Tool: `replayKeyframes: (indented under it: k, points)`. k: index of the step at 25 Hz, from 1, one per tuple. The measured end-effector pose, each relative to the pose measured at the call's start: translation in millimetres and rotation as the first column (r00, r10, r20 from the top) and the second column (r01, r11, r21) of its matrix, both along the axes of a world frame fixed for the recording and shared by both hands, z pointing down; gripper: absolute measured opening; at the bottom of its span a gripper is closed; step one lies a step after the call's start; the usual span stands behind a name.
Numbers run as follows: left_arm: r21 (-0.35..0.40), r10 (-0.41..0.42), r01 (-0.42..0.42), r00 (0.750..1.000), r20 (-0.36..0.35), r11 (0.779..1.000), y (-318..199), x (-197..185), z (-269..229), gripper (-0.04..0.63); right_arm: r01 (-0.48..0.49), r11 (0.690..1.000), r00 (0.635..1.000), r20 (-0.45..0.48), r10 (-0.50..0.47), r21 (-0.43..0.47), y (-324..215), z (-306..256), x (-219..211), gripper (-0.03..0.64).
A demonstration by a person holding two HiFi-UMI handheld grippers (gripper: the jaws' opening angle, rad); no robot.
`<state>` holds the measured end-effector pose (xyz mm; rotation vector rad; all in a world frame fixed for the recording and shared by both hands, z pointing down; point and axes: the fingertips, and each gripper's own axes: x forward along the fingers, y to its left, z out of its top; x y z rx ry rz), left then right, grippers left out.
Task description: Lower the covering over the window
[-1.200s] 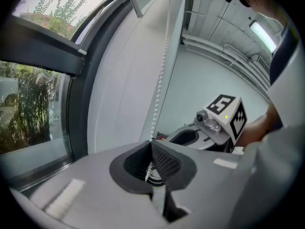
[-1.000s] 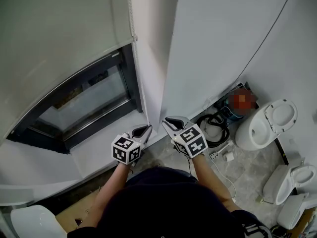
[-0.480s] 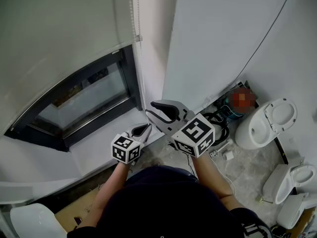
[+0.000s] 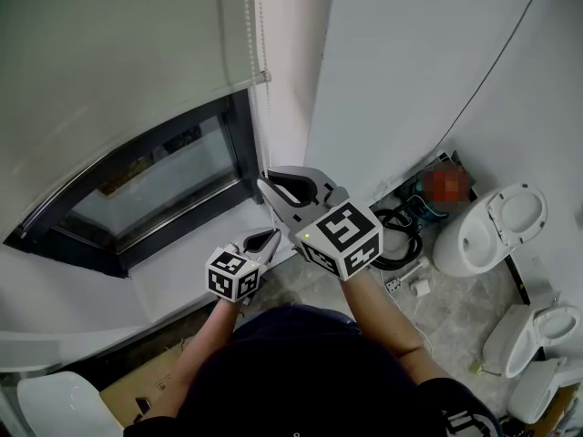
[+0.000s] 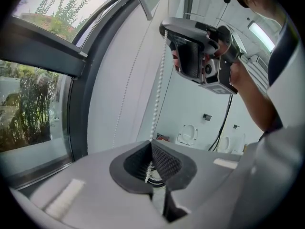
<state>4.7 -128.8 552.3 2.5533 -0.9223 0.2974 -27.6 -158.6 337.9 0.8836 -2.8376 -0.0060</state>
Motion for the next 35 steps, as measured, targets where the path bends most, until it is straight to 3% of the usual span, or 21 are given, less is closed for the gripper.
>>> replayKeyframes:
  k: [3,9,16,24,35]
  points:
    - [-0.005,-0.007,0.007,1.0,-0.01,1.0,0,0,0,0.011,0.0,1.0,1.0,0.012,0.0,-0.011,1,1,-1,0.014]
    - [-0.014,0.009,-0.009,1.0,0.017,1.0,-3,-2,2,0.011,-0.023,1.0,0.999,0.026,0.023,-0.004,-1,3,0,0.012]
    - [-0.124,0.059,-0.049,0.995,0.084,0.991,14,-5,43,0.011,-0.04,0.997,0.997,-0.064,0.036,-0.059,-1,47,-5,0.012]
    - [-0.236,0.095,-0.065,0.989,0.116,0.969,29,-10,77,0.012,-0.054,0.98,0.989,-0.148,0.026,-0.189,-6,115,-6,0.012]
    - [-0.263,0.096,-0.066,0.99,0.102,0.963,25,-10,76,0.012,-0.057,0.937,0.975,-0.22,-0.022,-0.345,-4,194,-7,0.012]
